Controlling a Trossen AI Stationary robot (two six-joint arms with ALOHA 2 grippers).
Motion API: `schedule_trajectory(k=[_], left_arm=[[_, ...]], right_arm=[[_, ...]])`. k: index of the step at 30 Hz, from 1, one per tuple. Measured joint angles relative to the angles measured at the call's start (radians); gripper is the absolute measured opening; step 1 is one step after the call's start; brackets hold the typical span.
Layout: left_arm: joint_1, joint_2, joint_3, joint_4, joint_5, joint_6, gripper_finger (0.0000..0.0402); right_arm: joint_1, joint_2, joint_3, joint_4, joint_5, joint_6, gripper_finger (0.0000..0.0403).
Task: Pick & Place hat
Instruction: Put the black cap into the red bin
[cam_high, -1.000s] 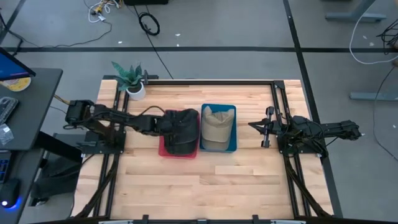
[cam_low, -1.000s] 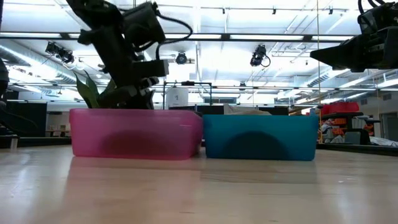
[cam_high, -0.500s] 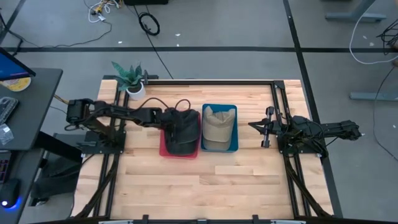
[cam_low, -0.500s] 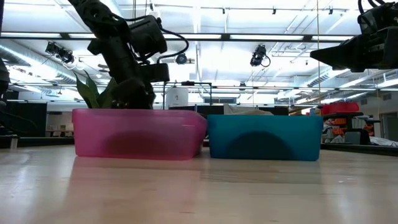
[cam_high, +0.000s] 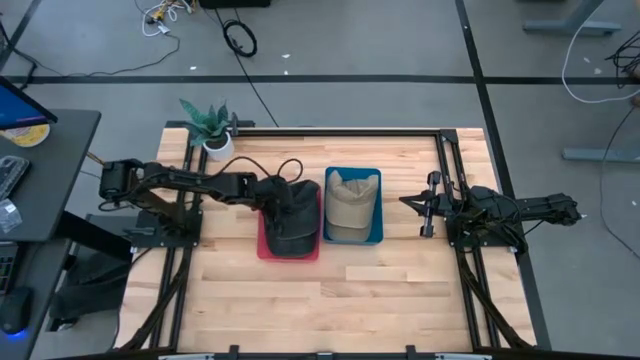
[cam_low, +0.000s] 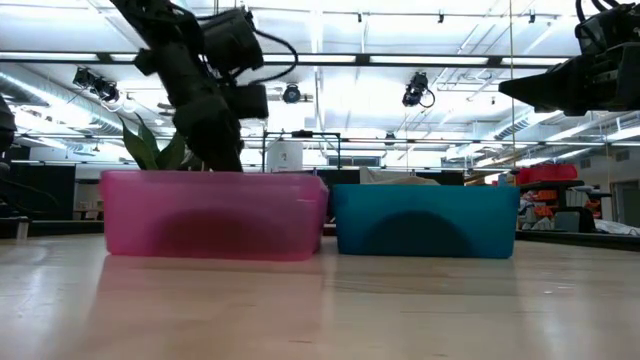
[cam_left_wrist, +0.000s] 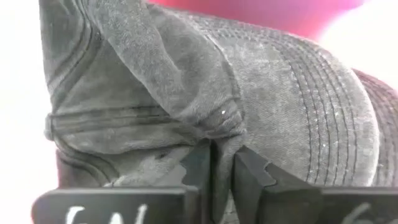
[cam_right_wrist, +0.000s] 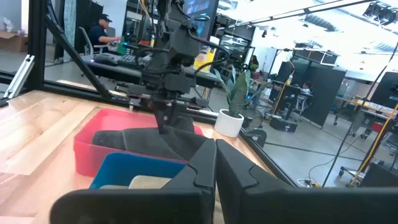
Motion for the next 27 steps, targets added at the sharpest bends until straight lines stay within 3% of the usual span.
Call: schedule_trajectory(k=[10,20,27], left_arm=[[-0.083,-0.156,0.005,-0.118,-0.188,-0.048,0.0107],[-0.142,-0.245,0.007,-0.135,-0.206,-0.078,0.0104],[-0.148,-0.257,0.009,-0.264,-0.432,-0.155,0.0103]], right_arm=[[0.0,0.0,0.0,0.0,0.0,0.0,0.0013],[0.0,0.0,0.0,0.0,0.0,0.0,0.0013],[0.0,0.0,0.0,0.0,0.0,0.0,0.0013]])
